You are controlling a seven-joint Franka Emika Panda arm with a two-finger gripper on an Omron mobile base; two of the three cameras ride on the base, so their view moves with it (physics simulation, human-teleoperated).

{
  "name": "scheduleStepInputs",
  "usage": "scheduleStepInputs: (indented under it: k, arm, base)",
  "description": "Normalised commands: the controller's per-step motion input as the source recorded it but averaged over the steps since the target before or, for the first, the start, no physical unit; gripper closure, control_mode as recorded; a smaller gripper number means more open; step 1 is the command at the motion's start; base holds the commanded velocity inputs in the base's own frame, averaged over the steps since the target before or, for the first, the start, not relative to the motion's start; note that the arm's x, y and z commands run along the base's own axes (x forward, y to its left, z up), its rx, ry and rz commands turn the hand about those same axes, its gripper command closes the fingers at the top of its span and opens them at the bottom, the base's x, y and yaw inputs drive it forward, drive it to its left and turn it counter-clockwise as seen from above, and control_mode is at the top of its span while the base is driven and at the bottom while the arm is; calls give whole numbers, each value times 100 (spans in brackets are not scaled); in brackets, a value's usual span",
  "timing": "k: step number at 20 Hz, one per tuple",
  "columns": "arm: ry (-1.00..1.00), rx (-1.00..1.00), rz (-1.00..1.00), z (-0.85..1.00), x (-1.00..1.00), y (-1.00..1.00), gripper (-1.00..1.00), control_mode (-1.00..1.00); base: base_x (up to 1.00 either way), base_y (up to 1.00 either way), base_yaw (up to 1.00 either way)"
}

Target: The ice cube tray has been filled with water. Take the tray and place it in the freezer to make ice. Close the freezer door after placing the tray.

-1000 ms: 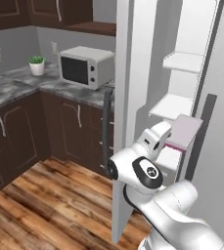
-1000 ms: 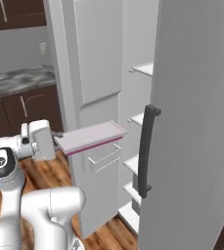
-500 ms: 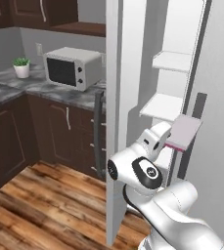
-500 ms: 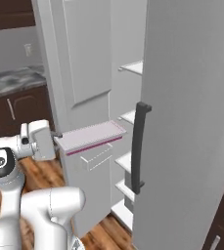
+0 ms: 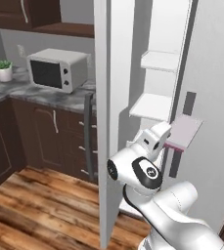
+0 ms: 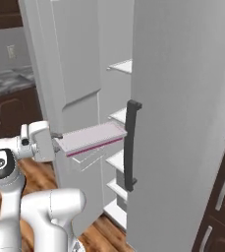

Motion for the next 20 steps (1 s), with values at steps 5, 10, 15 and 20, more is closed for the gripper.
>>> scheduleStepInputs:
  k: [5,10,15,20]
  arm:
    - [0,0,0,0,0,0,100,100]
    - [0,0,0,0,0,0,100,100]
    - [0,0,0,0,0,0,100,100]
    - [0,0,0,0,0,0,100,100]
  base:
    - [34,0,-21]
    - [43,0,-19]
    - [29,0,-14]
    - [0,0,-12]
